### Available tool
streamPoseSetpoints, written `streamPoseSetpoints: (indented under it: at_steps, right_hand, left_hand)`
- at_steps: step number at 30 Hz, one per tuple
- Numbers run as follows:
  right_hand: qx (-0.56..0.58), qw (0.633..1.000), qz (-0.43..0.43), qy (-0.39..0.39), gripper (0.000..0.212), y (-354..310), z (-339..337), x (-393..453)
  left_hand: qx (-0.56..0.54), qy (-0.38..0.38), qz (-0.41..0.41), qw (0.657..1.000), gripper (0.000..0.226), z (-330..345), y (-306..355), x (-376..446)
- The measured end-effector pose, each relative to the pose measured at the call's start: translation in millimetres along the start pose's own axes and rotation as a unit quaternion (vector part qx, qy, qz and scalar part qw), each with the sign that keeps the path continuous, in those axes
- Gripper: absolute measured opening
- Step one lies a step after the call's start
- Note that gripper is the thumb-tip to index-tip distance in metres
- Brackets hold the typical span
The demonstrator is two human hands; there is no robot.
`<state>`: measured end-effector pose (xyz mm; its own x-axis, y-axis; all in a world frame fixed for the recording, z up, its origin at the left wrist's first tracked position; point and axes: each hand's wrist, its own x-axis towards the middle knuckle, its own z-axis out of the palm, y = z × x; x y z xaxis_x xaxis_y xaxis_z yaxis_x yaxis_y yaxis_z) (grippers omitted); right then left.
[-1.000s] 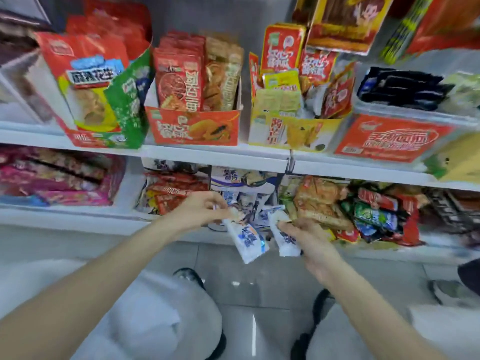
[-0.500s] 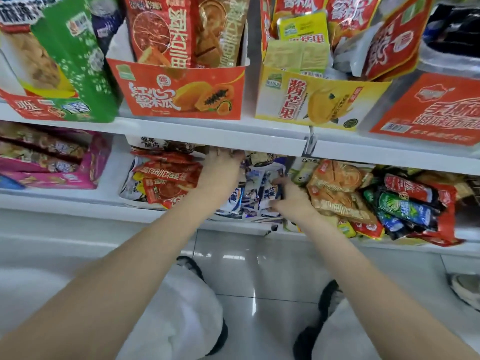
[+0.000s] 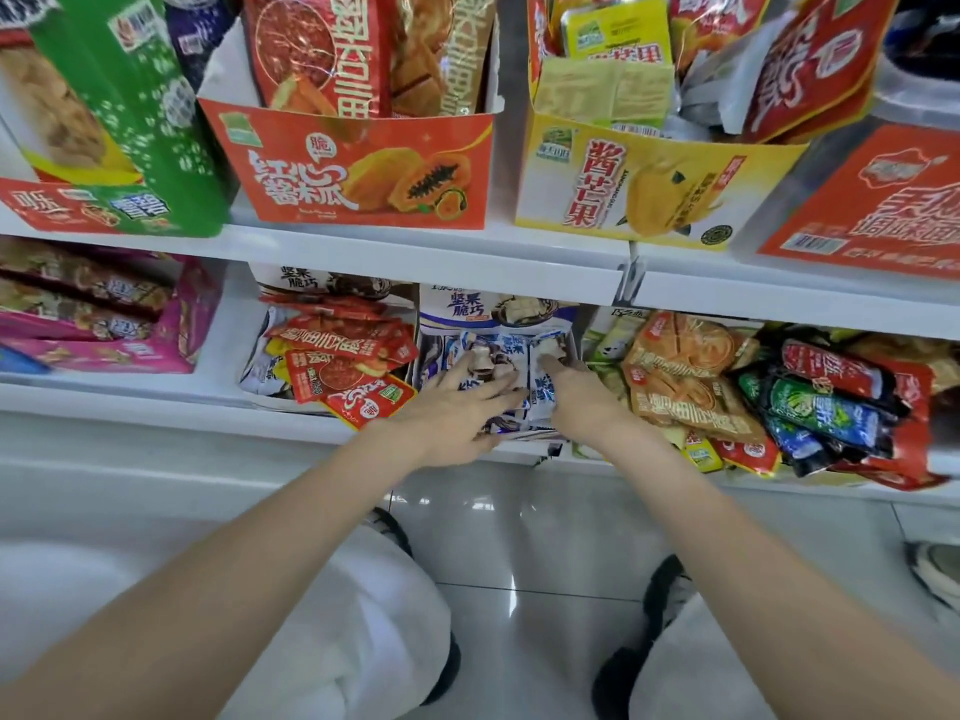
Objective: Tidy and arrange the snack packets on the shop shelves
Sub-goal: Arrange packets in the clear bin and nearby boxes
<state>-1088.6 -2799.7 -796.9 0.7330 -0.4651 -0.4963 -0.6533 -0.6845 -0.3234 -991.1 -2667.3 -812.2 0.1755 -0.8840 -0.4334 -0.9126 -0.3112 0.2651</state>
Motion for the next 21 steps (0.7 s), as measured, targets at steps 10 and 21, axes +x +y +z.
streamPoseSetpoints:
  at_steps: [10, 21]
  right_hand:
    - [-0.127, 0.986, -0.101, 0.028, 0.062, 12, 0, 2]
    - [-0.122, 0.981, -0.145, -0.034, 0.061, 21, -10, 11]
  left_hand:
    - [0.012, 0.021, -0.015, 1.000, 0.062, -7, -12, 5]
    - [0.119, -0.012, 0.072, 0.990, 0.051, 13, -15, -10]
